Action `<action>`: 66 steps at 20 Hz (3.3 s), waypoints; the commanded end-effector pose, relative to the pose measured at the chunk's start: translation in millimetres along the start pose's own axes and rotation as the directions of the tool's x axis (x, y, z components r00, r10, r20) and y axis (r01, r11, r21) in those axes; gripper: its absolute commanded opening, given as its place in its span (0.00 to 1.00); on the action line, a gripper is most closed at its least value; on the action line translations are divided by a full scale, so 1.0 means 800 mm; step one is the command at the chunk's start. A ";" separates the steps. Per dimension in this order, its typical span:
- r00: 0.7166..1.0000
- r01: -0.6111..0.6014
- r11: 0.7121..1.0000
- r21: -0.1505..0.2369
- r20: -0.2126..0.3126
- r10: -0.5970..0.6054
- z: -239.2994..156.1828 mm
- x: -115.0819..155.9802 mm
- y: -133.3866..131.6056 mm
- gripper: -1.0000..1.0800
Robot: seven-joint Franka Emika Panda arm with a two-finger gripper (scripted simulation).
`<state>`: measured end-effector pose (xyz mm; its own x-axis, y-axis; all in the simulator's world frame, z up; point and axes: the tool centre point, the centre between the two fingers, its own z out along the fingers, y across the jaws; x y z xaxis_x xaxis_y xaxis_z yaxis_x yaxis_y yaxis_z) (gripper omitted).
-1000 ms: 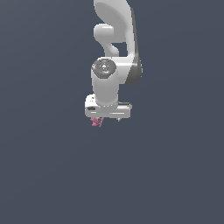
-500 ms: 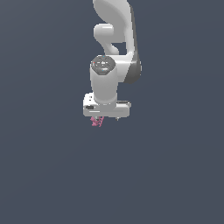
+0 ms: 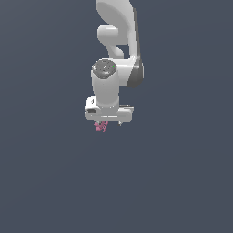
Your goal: Pick up the object and move it to a goal position.
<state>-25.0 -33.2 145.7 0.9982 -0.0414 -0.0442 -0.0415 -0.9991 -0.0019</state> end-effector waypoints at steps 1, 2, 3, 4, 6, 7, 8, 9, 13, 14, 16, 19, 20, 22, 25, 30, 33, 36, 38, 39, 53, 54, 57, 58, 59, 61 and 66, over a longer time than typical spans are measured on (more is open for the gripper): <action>1.000 -0.021 1.000 0.001 -0.004 0.021 0.008 -0.007 0.008 0.96; 0.999 -0.032 0.999 0.002 -0.007 0.032 0.012 -0.011 0.012 0.96; 0.999 -0.043 0.999 0.002 -0.009 0.043 0.017 -0.015 0.017 0.96; 0.998 -0.056 0.998 0.003 -0.012 0.056 0.021 -0.019 0.021 0.96; 0.996 -0.084 0.996 0.004 -0.018 0.084 0.031 -0.030 0.032 0.96; 0.995 -0.098 0.995 0.004 -0.022 0.098 0.036 -0.036 0.037 0.96; 0.993 -0.112 0.994 0.005 -0.025 0.112 0.041 -0.041 0.042 0.96; 0.992 -0.125 0.992 0.005 -0.027 0.125 0.045 -0.046 0.046 0.96; 0.985 -0.166 0.986 0.006 -0.036 0.166 0.058 -0.063 0.060 0.96; 0.984 -0.173 0.985 0.006 -0.038 0.173 0.060 -0.067 0.063 0.96; 0.982 -0.186 0.983 0.007 -0.041 0.186 0.064 -0.072 0.067 0.96; 0.980 -0.196 0.980 0.007 -0.043 0.197 0.067 -0.077 0.071 0.96; 0.979 -0.198 0.980 0.007 -0.044 0.198 0.068 -0.077 0.071 0.96; 0.980 -0.196 0.981 0.007 -0.042 0.196 0.067 -0.077 0.071 0.96; 0.980 -0.196 0.981 0.007 -0.042 0.196 0.071 -0.077 0.071 0.96; 0.979 -0.197 0.980 0.007 -0.043 0.197 0.094 -0.077 0.071 0.96; 0.979 -0.198 0.980 0.007 -0.043 0.198 0.113 -0.077 0.071 0.96; 0.979 -0.198 0.980 0.007 -0.043 0.199 0.125 -0.076 0.072 0.96; 0.979 -0.198 0.980 0.007 -0.043 0.199 0.129 -0.076 0.071 0.96; 0.979 -0.198 0.980 0.007 -0.043 0.199 0.130 -0.076 0.071 0.96; 0.979 -0.197 0.980 0.007 -0.045 0.198 0.129 -0.074 0.071 0.00; 0.979 -0.197 0.980 0.007 -0.045 0.198 0.129 -0.073 0.071 0.00; 0.979 -0.197 0.980 0.007 -0.045 0.198 0.127 -0.066 0.073 0.00; 0.979 -0.197 0.980 0.007 -0.045 0.198 0.126 -0.063 0.074 0.00; 0.979 -0.197 0.980 0.007 -0.045 0.198 0.125 -0.060 0.075 0.00; 0.979 -0.197 0.980 0.007 -0.045 0.198 0.123 -0.052 0.077 0.00; 0.979 -0.197 0.980 0.007 -0.045 0.198 0.115 -0.023 0.084 0.00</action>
<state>-57.9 -96.9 53.0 0.9712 -0.2381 0.0012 -0.2381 -0.9712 -0.0006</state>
